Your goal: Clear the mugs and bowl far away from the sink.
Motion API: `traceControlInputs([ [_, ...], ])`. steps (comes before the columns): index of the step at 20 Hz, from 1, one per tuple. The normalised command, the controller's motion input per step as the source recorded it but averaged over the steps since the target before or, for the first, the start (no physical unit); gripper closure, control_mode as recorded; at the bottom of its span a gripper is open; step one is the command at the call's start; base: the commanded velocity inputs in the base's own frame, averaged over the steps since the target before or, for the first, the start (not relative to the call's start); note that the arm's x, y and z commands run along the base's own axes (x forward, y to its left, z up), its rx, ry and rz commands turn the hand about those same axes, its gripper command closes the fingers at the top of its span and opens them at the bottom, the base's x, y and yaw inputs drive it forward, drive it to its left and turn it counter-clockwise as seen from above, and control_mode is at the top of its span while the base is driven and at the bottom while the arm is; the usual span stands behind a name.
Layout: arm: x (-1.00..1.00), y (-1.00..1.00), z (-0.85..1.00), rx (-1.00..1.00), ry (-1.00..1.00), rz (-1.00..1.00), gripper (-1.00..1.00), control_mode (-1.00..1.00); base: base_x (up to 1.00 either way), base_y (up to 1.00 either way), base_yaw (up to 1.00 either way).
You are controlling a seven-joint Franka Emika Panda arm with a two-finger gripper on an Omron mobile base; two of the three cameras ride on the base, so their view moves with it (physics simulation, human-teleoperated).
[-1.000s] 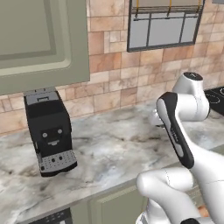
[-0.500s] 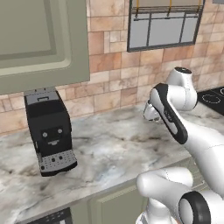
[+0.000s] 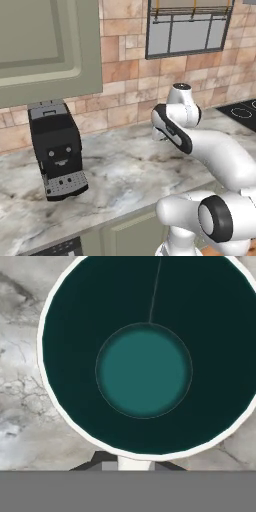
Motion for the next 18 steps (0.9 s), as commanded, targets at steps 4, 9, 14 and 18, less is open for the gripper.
traceControlInputs([
  [4,0.46,0.23,-0.34,-0.09,0.01,0.00,1.00,-1.00,0.00,0.00,0.00],
  [9,0.51,0.07,-0.26,0.00,0.10,0.00,1.00,-1.00,0.00,0.00,0.00],
  [14,0.51,0.07,-0.34,0.00,0.07,0.00,1.00,-1.00,0.00,0.00,0.00],
  [18,0.45,0.03,-0.25,0.00,0.07,0.00,1.00,-1.00,0.00,0.00,0.00],
])
